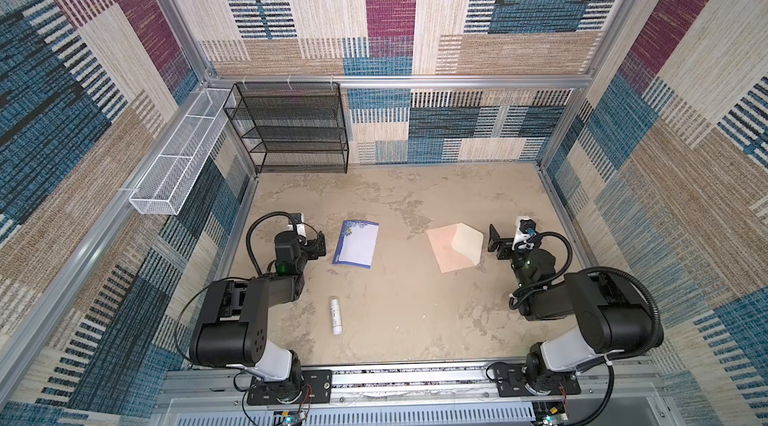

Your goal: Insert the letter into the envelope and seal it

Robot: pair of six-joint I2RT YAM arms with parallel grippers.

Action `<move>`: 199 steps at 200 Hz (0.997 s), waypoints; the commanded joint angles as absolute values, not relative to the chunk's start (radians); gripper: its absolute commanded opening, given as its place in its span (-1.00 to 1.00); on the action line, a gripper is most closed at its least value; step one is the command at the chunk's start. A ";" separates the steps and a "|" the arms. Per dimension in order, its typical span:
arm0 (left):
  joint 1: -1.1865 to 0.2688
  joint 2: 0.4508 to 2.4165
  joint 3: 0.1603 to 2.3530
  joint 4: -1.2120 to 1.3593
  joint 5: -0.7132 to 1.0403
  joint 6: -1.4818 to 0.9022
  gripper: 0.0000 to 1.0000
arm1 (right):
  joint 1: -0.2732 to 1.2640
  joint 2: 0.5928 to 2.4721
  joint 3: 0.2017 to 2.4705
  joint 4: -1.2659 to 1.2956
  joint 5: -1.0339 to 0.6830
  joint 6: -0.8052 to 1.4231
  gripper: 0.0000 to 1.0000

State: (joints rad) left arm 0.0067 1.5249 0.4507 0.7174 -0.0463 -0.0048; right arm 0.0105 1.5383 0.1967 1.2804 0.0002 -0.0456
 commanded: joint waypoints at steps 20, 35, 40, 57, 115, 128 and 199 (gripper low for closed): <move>0.008 1.524 0.457 0.723 -0.038 0.010 0.99 | 0.009 1.537 0.200 1.305 0.000 -0.036 0.99; 0.008 1.525 0.457 0.722 -0.038 0.011 0.99 | 0.008 1.537 0.201 1.304 -0.001 -0.036 0.99; 0.008 1.525 0.459 0.723 -0.037 0.011 0.99 | 0.008 1.537 0.201 1.304 0.000 -0.036 0.99; 0.009 1.526 0.459 0.722 -0.035 0.011 0.99 | 0.007 1.537 0.202 1.302 -0.003 -0.036 0.99; 0.023 1.528 0.468 0.707 -0.002 0.005 0.99 | -0.012 1.537 0.219 1.273 -0.045 -0.024 0.99; 0.024 1.527 0.466 0.710 0.000 0.006 0.95 | -0.012 1.532 0.219 1.269 -0.046 -0.026 0.98; -0.008 1.169 0.701 0.089 -0.183 -0.157 0.43 | -0.008 1.245 0.700 0.323 0.034 0.293 0.79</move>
